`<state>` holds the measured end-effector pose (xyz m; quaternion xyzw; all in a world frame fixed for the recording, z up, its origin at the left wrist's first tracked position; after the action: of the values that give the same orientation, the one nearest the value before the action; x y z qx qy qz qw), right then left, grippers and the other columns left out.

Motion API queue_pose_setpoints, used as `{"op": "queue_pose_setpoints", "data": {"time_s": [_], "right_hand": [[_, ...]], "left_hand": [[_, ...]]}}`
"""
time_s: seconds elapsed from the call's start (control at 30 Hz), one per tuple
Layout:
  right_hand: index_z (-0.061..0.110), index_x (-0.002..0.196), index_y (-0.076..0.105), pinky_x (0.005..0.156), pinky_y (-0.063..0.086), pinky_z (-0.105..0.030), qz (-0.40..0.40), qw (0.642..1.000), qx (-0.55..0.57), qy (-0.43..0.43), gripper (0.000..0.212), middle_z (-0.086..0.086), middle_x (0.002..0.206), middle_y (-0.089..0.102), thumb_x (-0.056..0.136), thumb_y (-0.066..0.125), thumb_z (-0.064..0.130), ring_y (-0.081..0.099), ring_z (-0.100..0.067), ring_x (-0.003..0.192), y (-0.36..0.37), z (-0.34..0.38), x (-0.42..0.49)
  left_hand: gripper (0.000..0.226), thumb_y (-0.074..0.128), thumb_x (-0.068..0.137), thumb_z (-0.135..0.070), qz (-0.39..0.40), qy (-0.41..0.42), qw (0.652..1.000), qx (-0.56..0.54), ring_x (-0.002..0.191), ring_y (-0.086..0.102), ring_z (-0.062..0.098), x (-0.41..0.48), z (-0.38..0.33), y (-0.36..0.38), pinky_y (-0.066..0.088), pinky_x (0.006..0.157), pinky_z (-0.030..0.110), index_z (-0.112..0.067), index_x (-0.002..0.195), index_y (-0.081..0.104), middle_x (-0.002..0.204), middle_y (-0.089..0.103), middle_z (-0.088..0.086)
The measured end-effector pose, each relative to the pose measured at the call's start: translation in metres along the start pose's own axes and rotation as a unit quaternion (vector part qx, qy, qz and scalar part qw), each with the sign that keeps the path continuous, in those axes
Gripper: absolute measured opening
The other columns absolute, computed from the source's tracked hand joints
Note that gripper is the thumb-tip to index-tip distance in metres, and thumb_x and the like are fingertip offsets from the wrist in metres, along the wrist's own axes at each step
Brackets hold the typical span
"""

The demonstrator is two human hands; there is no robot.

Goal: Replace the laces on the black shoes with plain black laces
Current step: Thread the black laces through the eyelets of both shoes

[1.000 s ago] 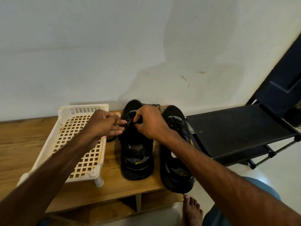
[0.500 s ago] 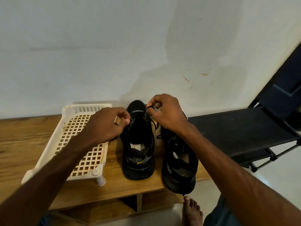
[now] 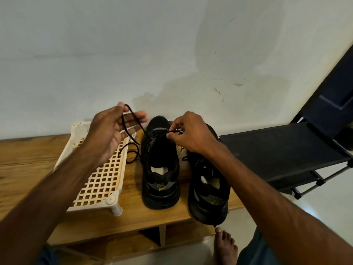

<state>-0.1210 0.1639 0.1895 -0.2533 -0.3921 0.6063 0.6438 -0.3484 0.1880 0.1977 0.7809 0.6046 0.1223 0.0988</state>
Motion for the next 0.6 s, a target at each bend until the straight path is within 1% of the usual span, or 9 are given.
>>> {"op": "queue_pose_setpoints", "data": {"time_s": [0.03, 0.1, 0.17, 0.23, 0.3, 0.33, 0.4, 0.53, 0.6], "right_hand": [[0.017, 0.089, 0.080, 0.061, 0.042, -0.013, 0.003, 1.000, -0.004, -0.003, 0.009, 0.013, 0.073, 0.067, 0.087, 0.079, 0.026, 0.062, 0.001, 0.067, 0.000, 0.000, 0.001], [0.016, 0.090, 0.080, 0.061, 0.042, -0.012, 0.008, 1.000, -0.007, -0.002, 0.010, 0.009, 0.080, 0.071, 0.088, 0.078, 0.025, 0.064, -0.003, 0.074, 0.000, 0.000, 0.001], [0.016, 0.092, 0.079, 0.062, 0.038, -0.007, 0.005, 1.000, 0.011, 0.006, 0.010, 0.009, 0.087, 0.071, 0.090, 0.076, 0.025, 0.064, -0.003, 0.080, 0.000, 0.001, 0.002], [0.015, 0.093, 0.078, 0.060, 0.039, -0.004, -0.002, 0.999, 0.044, 0.008, 0.010, 0.010, 0.088, 0.071, 0.091, 0.074, 0.024, 0.064, -0.002, 0.081, 0.001, 0.002, 0.002], [0.014, 0.096, 0.078, 0.060, 0.041, 0.000, -0.001, 0.998, 0.066, 0.004, 0.010, 0.012, 0.087, 0.070, 0.093, 0.072, 0.021, 0.064, 0.000, 0.079, 0.001, 0.004, 0.001], [0.014, 0.097, 0.077, 0.061, 0.040, 0.001, 0.002, 0.998, 0.069, 0.002, 0.010, 0.012, 0.087, 0.070, 0.093, 0.071, 0.021, 0.064, 0.000, 0.079, 0.001, 0.005, 0.001], [0.014, 0.098, 0.077, 0.060, 0.041, 0.000, 0.006, 0.998, 0.066, -0.001, 0.010, 0.010, 0.088, 0.071, 0.093, 0.071, 0.020, 0.064, -0.002, 0.079, 0.001, 0.006, 0.000], [0.018, 0.096, 0.078, 0.062, 0.041, -0.009, -0.007, 0.999, 0.039, -0.017, 0.009, 0.010, 0.091, 0.072, 0.092, 0.071, 0.022, 0.061, 0.004, 0.070, 0.002, 0.006, 0.000], [0.020, 0.096, 0.078, 0.058, 0.037, -0.006, -0.001, 0.999, 0.033, -0.017, 0.008, 0.011, 0.091, 0.072, 0.092, 0.072, 0.023, 0.057, 0.011, 0.061, 0.003, 0.004, -0.001]], "left_hand": [[0.021, 0.044, 0.108, -0.028, -0.008, -0.014, 0.995, -0.095, 0.082, 0.072, 0.018, 0.001, -0.003, -0.002, 0.059, 0.087, 0.038, -0.016, 0.095, 0.056, 0.085, 0.073, 0.002], [0.022, 0.047, 0.106, -0.030, -0.024, -0.026, 0.987, -0.158, 0.055, 0.049, 0.006, 0.004, -0.005, -0.011, 0.055, 0.064, 0.024, -0.021, 0.088, 0.053, 0.065, 0.051, -0.008], [0.023, 0.053, 0.104, -0.029, -0.041, -0.015, 0.998, -0.044, 0.049, 0.035, 0.005, 0.008, -0.002, -0.016, 0.039, 0.047, 0.018, -0.021, 0.083, 0.056, 0.061, 0.044, -0.009], [0.012, 0.068, 0.097, -0.028, -0.041, 0.040, 0.975, 0.214, 0.056, 0.051, 0.006, 0.007, 0.005, -0.015, 0.044, 0.053, 0.019, -0.020, 0.091, 0.062, 0.068, 0.058, -0.008], [0.026, 0.081, 0.086, -0.022, -0.017, 0.083, 0.899, 0.429, 0.083, 0.068, 0.001, 0.004, 0.018, -0.010, 0.054, 0.071, 0.019, -0.022, 0.101, 0.060, 0.087, 0.070, -0.009], [0.031, 0.083, 0.083, -0.020, 0.007, 0.089, 0.872, 0.481, 0.091, 0.069, 0.000, 0.003, 0.024, -0.006, 0.056, 0.073, 0.018, -0.024, 0.102, 0.059, 0.092, 0.071, -0.010], [0.031, 0.083, 0.082, -0.018, 0.038, 0.079, 0.863, 0.497, 0.093, 0.070, -0.001, 0.000, 0.028, -0.002, 0.057, 0.072, 0.015, -0.027, 0.100, 0.059, 0.094, 0.071, -0.012], [0.034, 0.085, 0.079, -0.014, 0.057, 0.064, 0.858, 0.507, 0.087, 0.071, -0.003, 0.001, 0.024, -0.007, 0.060, 0.077, 0.022, -0.033, 0.095, 0.061, 0.085, 0.074, -0.013], [0.037, 0.086, 0.079, -0.014, 0.040, 0.073, 0.865, 0.495, 0.076, 0.071, -0.003, 0.001, 0.023, -0.008, 0.057, 0.069, 0.015, -0.033, 0.097, 0.060, 0.081, 0.075, -0.013]]}}
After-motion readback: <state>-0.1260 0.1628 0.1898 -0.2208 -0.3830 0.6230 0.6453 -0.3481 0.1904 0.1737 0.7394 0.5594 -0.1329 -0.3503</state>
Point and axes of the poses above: each hand's wrist, its own x-axis towards the middle knuckle, its own y-axis out of the palm, z = x × y, the point moved 1 cm from there along x, towards the middle knuckle
